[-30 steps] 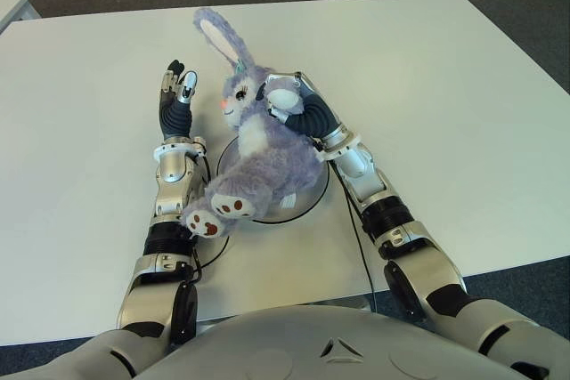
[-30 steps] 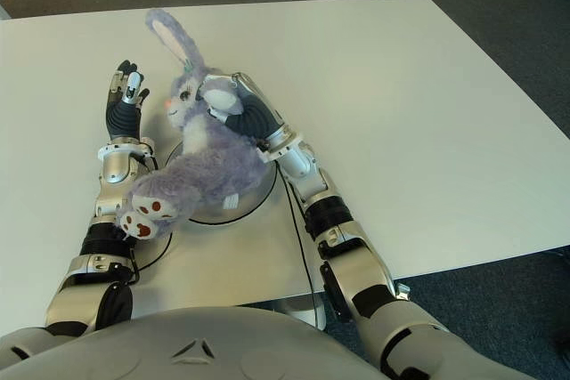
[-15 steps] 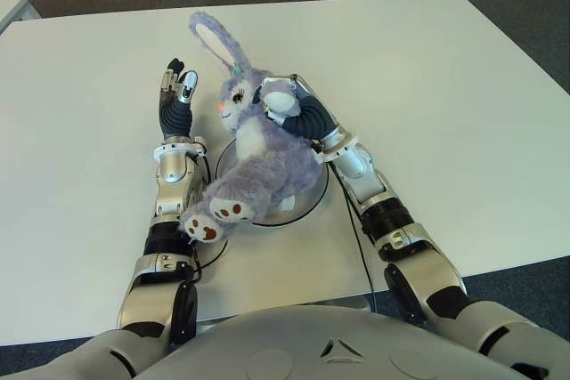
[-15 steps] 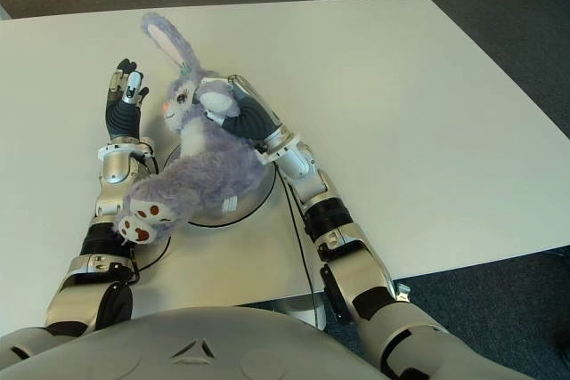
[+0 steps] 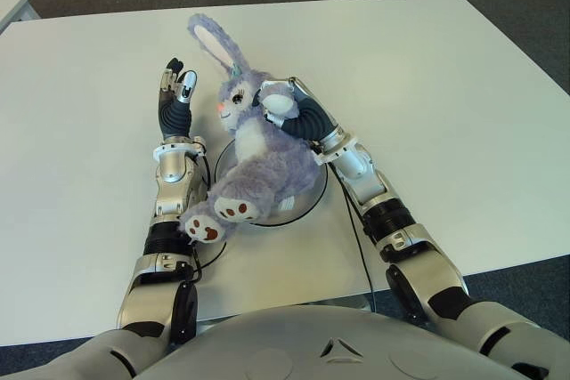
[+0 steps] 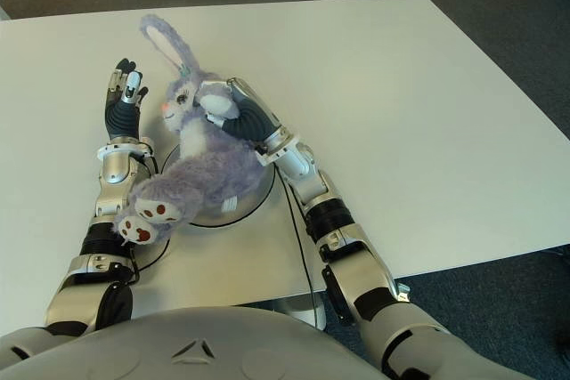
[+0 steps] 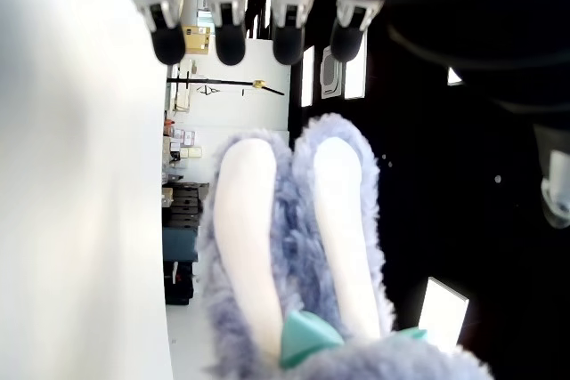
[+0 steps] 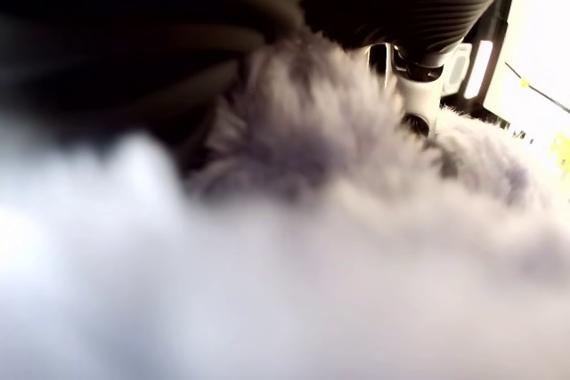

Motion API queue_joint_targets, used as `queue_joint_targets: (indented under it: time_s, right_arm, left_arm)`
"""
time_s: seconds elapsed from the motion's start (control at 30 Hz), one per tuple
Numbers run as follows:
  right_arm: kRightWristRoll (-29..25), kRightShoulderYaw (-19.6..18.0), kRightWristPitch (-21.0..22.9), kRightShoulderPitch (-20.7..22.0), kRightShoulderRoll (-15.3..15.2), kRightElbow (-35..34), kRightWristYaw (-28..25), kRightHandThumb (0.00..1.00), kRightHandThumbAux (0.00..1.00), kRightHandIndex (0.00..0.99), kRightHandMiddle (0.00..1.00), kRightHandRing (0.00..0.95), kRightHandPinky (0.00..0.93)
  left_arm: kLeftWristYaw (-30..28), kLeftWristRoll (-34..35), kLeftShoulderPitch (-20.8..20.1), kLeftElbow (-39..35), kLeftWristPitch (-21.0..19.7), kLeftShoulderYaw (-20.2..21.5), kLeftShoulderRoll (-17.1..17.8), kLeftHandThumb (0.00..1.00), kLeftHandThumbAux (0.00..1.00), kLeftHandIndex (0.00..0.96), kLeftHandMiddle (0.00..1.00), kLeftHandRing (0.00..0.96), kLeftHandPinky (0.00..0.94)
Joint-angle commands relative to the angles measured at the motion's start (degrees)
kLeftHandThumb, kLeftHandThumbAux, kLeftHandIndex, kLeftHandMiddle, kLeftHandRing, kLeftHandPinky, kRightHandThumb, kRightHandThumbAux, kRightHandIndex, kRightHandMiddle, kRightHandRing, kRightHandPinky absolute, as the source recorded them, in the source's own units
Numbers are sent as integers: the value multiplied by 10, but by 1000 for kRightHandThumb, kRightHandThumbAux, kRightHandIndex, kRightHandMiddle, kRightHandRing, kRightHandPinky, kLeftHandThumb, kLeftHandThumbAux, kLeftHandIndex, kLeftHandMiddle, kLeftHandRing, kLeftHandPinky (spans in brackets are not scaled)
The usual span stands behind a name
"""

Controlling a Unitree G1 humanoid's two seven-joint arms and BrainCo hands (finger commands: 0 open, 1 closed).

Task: Put the doll into the plate.

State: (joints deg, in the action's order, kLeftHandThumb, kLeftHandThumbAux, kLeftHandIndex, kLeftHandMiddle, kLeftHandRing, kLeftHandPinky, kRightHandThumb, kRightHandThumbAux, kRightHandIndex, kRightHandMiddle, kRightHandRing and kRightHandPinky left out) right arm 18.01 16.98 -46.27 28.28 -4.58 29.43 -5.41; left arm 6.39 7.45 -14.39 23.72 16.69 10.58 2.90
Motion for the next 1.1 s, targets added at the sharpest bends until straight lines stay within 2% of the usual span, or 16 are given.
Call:
queue_joint_targets:
  time_s: [0.03, 0.13, 0.17, 0.27, 0.43, 0.7, 1.03, 1.07, 1.1]
  right_arm:
    - [6, 11, 15, 0, -7, 3, -19, 698, 719, 438, 811, 806, 761]
    - [1, 14, 19, 1, -10, 2, -30, 699, 719, 438, 799, 796, 734]
    - [-12, 18, 24, 2, -12, 2, -50, 699, 719, 438, 798, 795, 731]
    - [-37, 24, 37, 3, -18, -1, -91, 700, 719, 433, 718, 716, 663]
    - [-53, 27, 56, 3, -22, -9, -121, 698, 719, 429, 672, 673, 635]
    - [-49, 26, 82, -1, -26, -25, -131, 692, 721, 425, 602, 603, 581]
    - [-42, 27, 95, -4, -30, -37, -129, 686, 723, 423, 569, 593, 603]
    - [-41, 27, 96, -4, -31, -37, -129, 685, 723, 423, 555, 573, 546]
    - [-40, 27, 96, -4, -31, -37, -128, 685, 723, 423, 553, 570, 536]
  left_arm:
    - [-5, 8, 55, 42, -2, 3, -27, 0, 405, 0, 30, 31, 16]
    - [-4, 7, 55, 42, -1, 3, -28, 0, 405, 0, 29, 29, 11]
    - [-3, 6, 55, 42, -1, 3, -28, 0, 405, 0, 29, 28, 11]
    - [-1, 4, 55, 43, 0, 3, -28, 0, 400, 0, 19, 16, 4]
    - [1, 1, 55, 44, 2, 2, -27, 0, 394, 0, 14, 11, 0]
    - [4, -1, 55, 43, 0, 2, -28, 0, 395, 0, 23, 22, 25]
    - [0, 4, 55, 46, 4, 4, -30, 0, 398, 0, 20, 20, 25]
    - [0, 4, 55, 46, 5, 4, -30, 0, 398, 0, 20, 20, 27]
    - [0, 4, 55, 46, 5, 4, -30, 0, 398, 0, 19, 20, 28]
